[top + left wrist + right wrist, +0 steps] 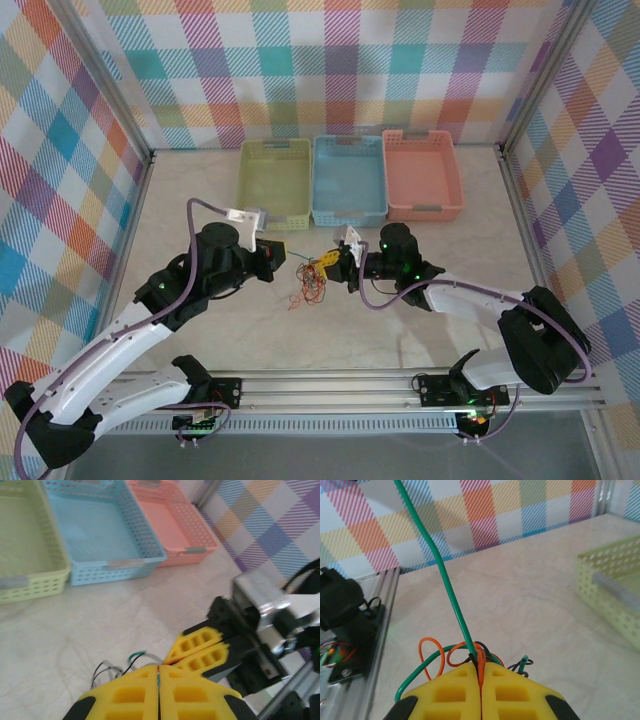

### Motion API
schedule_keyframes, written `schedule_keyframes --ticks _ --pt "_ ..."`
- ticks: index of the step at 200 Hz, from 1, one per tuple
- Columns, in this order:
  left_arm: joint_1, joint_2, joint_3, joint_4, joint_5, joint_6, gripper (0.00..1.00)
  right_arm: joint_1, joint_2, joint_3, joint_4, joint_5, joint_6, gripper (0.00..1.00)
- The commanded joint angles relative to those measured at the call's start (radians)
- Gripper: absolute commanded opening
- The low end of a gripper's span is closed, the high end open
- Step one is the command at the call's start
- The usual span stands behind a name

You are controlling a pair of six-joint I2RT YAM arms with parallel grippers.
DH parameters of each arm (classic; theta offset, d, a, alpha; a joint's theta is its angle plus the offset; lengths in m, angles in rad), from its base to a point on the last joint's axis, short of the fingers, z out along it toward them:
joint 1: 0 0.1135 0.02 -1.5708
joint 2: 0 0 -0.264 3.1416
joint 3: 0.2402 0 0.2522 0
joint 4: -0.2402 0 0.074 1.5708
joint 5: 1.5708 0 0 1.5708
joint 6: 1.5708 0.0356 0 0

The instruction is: Untangle the cables

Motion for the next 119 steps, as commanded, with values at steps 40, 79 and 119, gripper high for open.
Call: schedule_keyframes --ticks 40,79,119 --pt "0.02 -0.146 0.022 -0.037 -0.197 -0.015 0.0 -0.025 -0.012 -0.085 -0.007 0.15 -0.069 0.05" --pt "0.022 -0.154 0.008 -0.031 -0.149 0.002 0.0 -0.028 0.01 -0.082 0.044 0.019 -0.061 0.07" --pt "0.024 -0.1 -0.017 0.01 -0.02 0.008 0.0 -0.028 0.026 -0.082 0.112 -0.134 -0.061 0.18"
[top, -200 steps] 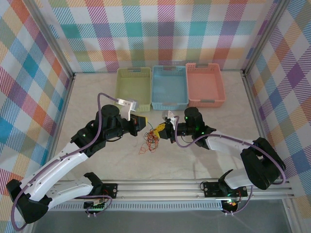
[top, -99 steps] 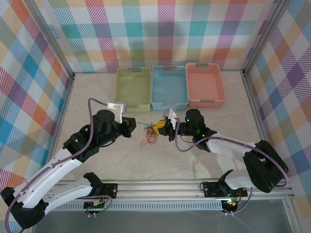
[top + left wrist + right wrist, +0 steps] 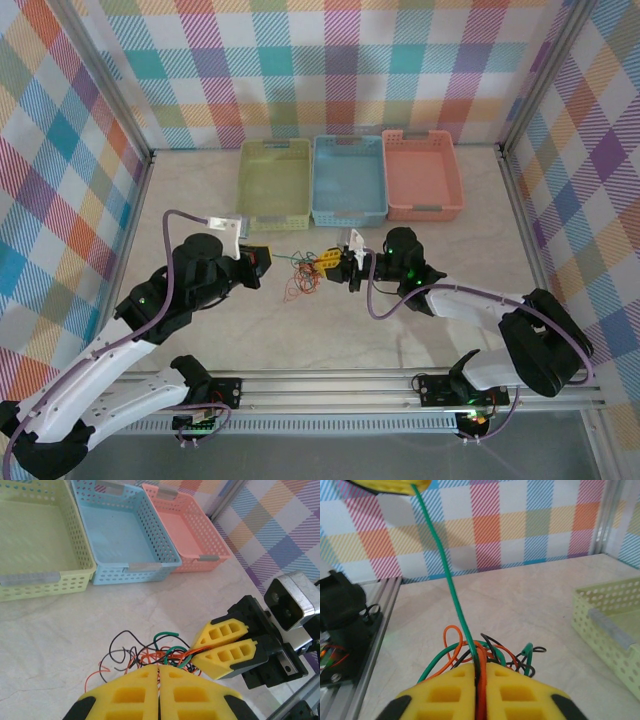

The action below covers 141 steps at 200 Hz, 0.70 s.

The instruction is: Untangle the cables

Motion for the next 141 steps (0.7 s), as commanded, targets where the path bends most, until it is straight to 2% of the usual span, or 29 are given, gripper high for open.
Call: schedule_keyframes --ticks 1,44,60,83,141 --pt "0.02 0.0 -0.002 0.078 0.023 0.02 0.0 -0.028 0.033 -0.035 -0.03 -0.081 0.0 0.18" --pt "0.02 0.071 -0.027 0.136 0.152 0.009 0.0 -0.028 0.044 -0.029 -0.03 -0.077 0.005 0.17" --pt "0.019 0.087 -0.027 0.145 0.162 0.005 0.0 -0.028 0.047 -0.028 -0.029 -0.075 0.011 0.18" --pt "0.019 0.1 -0.026 0.165 0.171 -0.001 0.0 -0.027 0.043 -0.032 -0.017 -0.072 0.016 0.25" --pt "0.02 0.125 -0.023 0.183 0.209 -0.006 0.0 -0.028 0.049 -0.02 -0.045 -0.051 0.01 0.27"
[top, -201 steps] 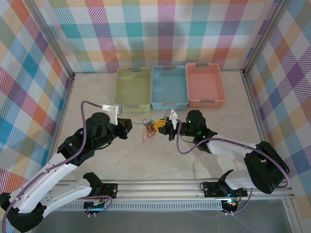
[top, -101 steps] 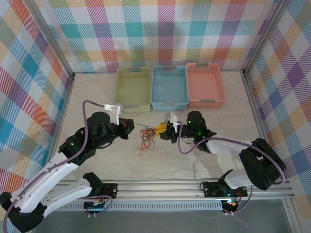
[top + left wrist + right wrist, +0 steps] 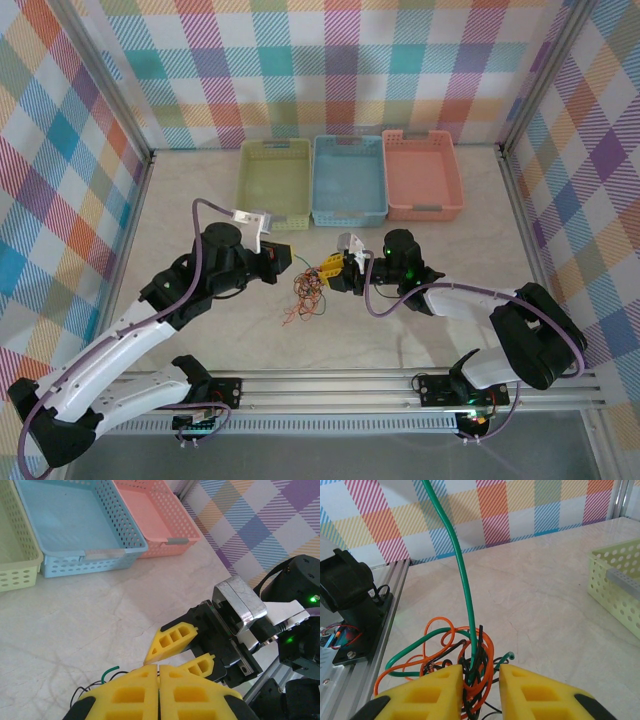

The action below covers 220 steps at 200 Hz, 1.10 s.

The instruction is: Untangle the cables

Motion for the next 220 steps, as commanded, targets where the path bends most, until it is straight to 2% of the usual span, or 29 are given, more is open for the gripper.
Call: schedule_keyframes --ticks 1,50,69,93,134,220 --pt "0.01 0.0 -0.006 0.045 0.035 -0.003 0.0 -0.007 0.009 0.004 -0.012 -0.008 0.001 0.27" --pt "0.01 0.006 -0.003 0.042 0.035 0.003 0.0 -0.007 0.01 0.009 -0.019 -0.014 0.003 0.16" --pt "0.01 0.002 -0.004 0.017 -0.001 0.004 0.0 -0.007 0.0 0.007 -0.019 0.006 0.013 0.1" --pt "0.011 -0.006 0.007 -0.064 -0.104 0.006 0.0 -0.007 -0.016 0.004 -0.071 0.089 0.022 0.05" --pt "0.01 -0.052 -0.019 -0.077 -0.127 0.007 0.0 -0.02 -0.025 -0.003 -0.094 0.281 0.06 0.02" --pt "0.013 -0.201 -0.007 -0.156 -0.229 0.026 0.0 -0.122 -0.082 -0.072 -0.101 0.569 0.205 0.0"
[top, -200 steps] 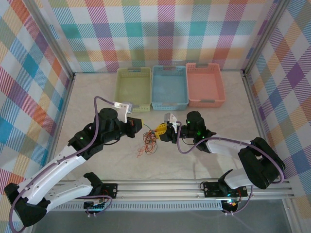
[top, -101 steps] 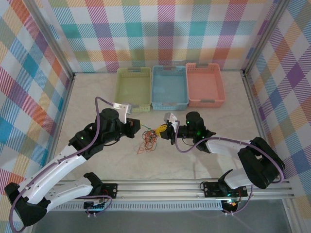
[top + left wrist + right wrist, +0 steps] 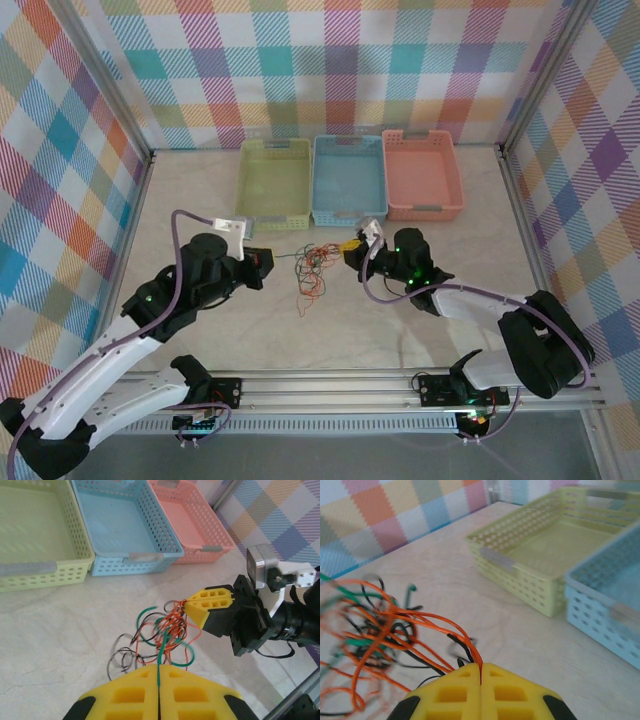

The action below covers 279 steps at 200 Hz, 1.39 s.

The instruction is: Untangle the cables

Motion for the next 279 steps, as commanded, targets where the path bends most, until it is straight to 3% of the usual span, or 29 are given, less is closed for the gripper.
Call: schedule_keyframes --ticks 1,83,113,165,198,279 --pt "0.012 -0.073 0.011 -0.032 -0.068 0.023 0.0 -0.049 -0.022 -0.037 -0.042 0.172 0.08 0.0" --pt "0.012 -0.235 0.044 -0.088 -0.185 0.051 0.0 -0.141 -0.092 -0.085 -0.135 0.46 0.231 0.0" --pt "0.011 -0.229 0.077 -0.107 -0.168 0.07 0.0 -0.151 -0.092 -0.067 -0.148 0.389 0.2 0.0" --pt "0.011 -0.299 0.136 -0.166 -0.277 0.1 0.0 -0.175 -0.05 -0.045 -0.246 0.58 0.259 0.0" --pt "0.011 -0.354 0.212 -0.225 -0.33 0.125 0.0 -0.214 0.001 -0.028 -0.281 0.617 0.346 0.0" --pt "0.012 -0.39 0.297 -0.275 -0.389 0.167 0.0 -0.226 -0.017 -0.038 -0.307 0.66 0.386 0.0"
